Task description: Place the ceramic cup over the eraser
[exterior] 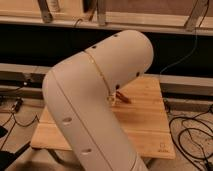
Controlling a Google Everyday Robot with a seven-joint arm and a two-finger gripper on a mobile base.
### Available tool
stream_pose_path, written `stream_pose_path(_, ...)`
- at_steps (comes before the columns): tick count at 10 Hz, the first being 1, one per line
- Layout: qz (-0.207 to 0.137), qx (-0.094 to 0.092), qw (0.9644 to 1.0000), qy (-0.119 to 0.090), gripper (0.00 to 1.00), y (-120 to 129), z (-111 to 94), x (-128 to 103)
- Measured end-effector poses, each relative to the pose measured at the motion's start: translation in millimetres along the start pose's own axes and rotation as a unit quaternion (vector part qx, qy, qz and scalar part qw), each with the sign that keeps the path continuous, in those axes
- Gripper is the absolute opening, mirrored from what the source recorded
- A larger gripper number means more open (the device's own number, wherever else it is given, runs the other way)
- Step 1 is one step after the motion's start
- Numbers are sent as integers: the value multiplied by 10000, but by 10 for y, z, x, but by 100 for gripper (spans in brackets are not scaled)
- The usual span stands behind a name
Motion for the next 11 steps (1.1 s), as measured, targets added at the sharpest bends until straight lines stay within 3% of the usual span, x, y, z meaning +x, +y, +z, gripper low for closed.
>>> stream_pose_path(5, -469, -646, 9968, -8, 0, 152, -643, 376)
stream_pose_path(8, -827, -1099, 9903, -176, 0, 301, -1105, 689)
stream_pose_path(11, -1173, -1233, 9847, -371, 0, 344, -1335, 1085)
